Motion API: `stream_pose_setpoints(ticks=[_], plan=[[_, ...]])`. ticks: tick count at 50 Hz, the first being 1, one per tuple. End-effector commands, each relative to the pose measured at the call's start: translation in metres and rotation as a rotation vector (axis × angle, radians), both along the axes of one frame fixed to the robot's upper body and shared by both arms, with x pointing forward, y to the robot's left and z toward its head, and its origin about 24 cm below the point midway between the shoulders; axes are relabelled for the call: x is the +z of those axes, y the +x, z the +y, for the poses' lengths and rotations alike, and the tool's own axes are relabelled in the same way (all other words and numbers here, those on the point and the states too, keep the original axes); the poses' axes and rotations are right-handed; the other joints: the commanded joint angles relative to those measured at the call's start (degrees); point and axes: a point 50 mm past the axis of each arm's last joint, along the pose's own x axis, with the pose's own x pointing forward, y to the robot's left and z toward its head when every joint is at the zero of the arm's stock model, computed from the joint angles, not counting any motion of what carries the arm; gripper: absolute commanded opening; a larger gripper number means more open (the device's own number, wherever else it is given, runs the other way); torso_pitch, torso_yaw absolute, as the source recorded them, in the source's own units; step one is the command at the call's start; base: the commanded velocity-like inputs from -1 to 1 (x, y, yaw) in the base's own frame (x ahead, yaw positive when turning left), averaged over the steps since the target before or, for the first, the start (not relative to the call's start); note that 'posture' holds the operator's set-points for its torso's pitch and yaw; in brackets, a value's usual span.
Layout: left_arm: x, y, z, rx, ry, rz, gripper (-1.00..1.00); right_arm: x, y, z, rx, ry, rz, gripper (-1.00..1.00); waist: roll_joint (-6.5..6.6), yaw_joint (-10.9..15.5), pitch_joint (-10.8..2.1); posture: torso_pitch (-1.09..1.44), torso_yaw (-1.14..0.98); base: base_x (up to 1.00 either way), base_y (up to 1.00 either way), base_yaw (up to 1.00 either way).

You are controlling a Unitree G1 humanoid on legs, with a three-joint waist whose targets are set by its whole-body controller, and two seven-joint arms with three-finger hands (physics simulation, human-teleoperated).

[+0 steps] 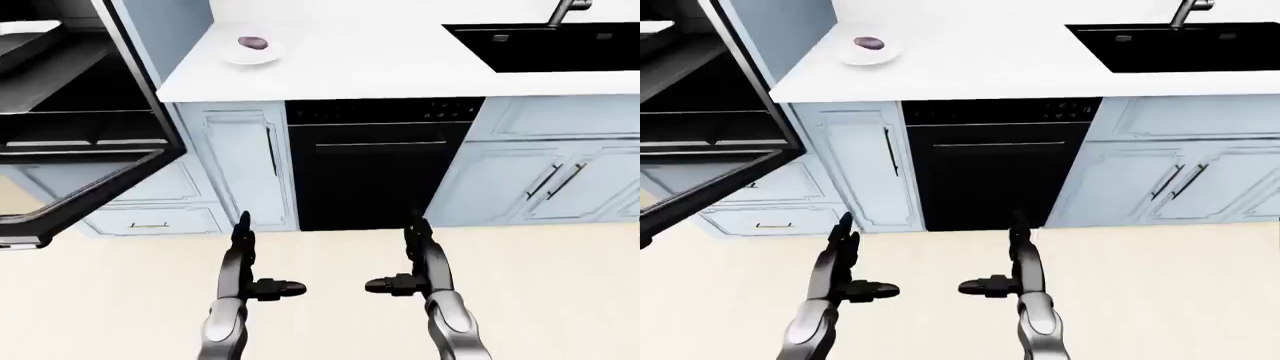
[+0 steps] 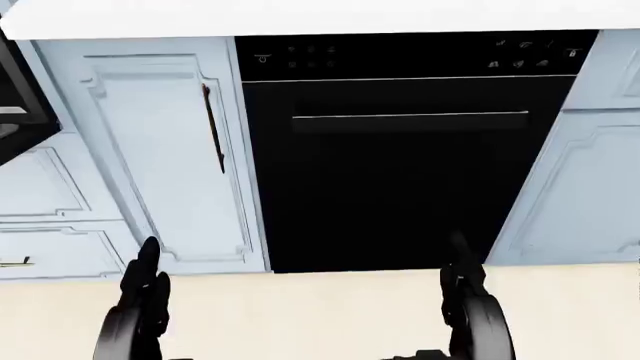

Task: Place the eggplant on the top rack of the oven.

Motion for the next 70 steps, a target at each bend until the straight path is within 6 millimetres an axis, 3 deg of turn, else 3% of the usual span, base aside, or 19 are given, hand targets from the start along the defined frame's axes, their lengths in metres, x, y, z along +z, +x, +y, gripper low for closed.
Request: stream_pose_setpoints(ticks=[1, 3, 4, 5, 7, 8, 18, 32, 41, 47, 50, 55, 59, 70], plan=[[0.031, 0.01, -0.001, -0.013, 0.008, -0.181, 1.0, 0.03, 0.01, 0.002, 0.022, -0.011, -0.166, 1.0, -0.45, -0.12, -0.05, 0.0, 0.0, 0.0, 0.0, 0.0], [0.031, 0.01, 0.0, -0.005, 0.01, -0.177, 1.0, 0.029, 0.009, 0.003, 0.027, -0.014, -0.161, 1.0, -0.08, 0.42, -3.5, 0.0, 0.0, 0.0, 0.0, 0.0], [0.031, 0.009, 0.0, -0.005, 0.014, -0.177, 1.0, 0.03, 0.009, 0.003, 0.027, -0.017, -0.162, 1.0, -0.1, 0.42, -2.99, 0.0, 0.0, 0.0, 0.0, 0.0], [0.032, 0.009, 0.0, -0.005, 0.011, -0.179, 1.0, 0.03, 0.009, 0.004, 0.029, -0.018, -0.162, 1.0, -0.35, 0.37, -1.0, 0.0, 0.0, 0.0, 0.0, 0.0], [0.031, 0.009, 0.0, -0.003, 0.011, -0.178, 1.0, 0.03, 0.009, 0.003, 0.027, -0.02, -0.164, 1.0, -0.43, 0.38, -3.95, 0.0, 0.0, 0.0, 0.0, 0.0], [0.032, 0.009, 0.0, -0.003, 0.009, -0.18, 1.0, 0.029, 0.009, 0.003, 0.025, -0.02, -0.163, 1.0, -0.42, 0.42, -4.25, 0.0, 0.0, 0.0, 0.0, 0.0], [0.033, 0.01, 0.0, 0.005, 0.008, -0.179, 1.0, 0.027, 0.01, 0.001, 0.019, -0.029, -0.162, 1.0, -0.22, 0.42, -4.8, 0.0, 0.0, 0.0, 0.0, 0.0], [0.052, 0.033, 0.013, 0.056, 0.029, -0.214, 1.0, 0.05, 0.032, 0.003, 0.002, -0.06, -0.196, 1.0, -0.09, 0.39, -5.27, 0.0, 0.0, 0.0, 0.0, 0.0], [0.076, 0.052, 0.024, 0.081, 0.029, -0.239, 1.0, 0.084, 0.05, -0.003, -0.033, -0.063, -0.239, 1.0, 0.06, 0.42, -5.13, 0.0, 0.0, 0.0, 0.0, 0.0], [0.102, 0.067, 0.027, 0.071, 0.034, -0.263, 1.0, 0.124, 0.062, -0.008, -0.065, -0.099, -0.284, 1.0, 0.07, 0.46, -5.0, 0.0, 0.0, 0.0, 0.0, 0.0], [0.122, 0.074, 0.029, 0.077, 0.037, -0.279, 1.0, 0.135, 0.064, -0.004, -0.025, -0.084, -0.273, 1.0, 0.04, 0.47, -4.94, 0.0, 0.0, 0.0, 0.0, 0.0], [0.138, 0.08, 0.037, 0.094, 0.026, -0.294, 1.0, 0.155, 0.065, -0.005, -0.035, -0.092, -0.277, 1.0, 0.02, 0.45, -4.87, 0.0, 0.0, 0.0, 0.0, 0.0], [0.162, 0.081, 0.039, 0.1, 0.038, -0.307, 1.0, 0.171, 0.065, -0.005, -0.031, -0.102, -0.268, 1.0, 0.17, 0.5, -4.85, 0.0, 0.0, 0.0, 0.0, 0.0], [0.203, 0.083, 0.04, 0.087, 0.045, -0.32, 1.0, 0.224, 0.061, -0.009, -0.03, -0.108, -0.304, 1.0, 0.3, 0.64, -4.35, 0.0, 0.0, 0.0, 0.0, 0.0]])
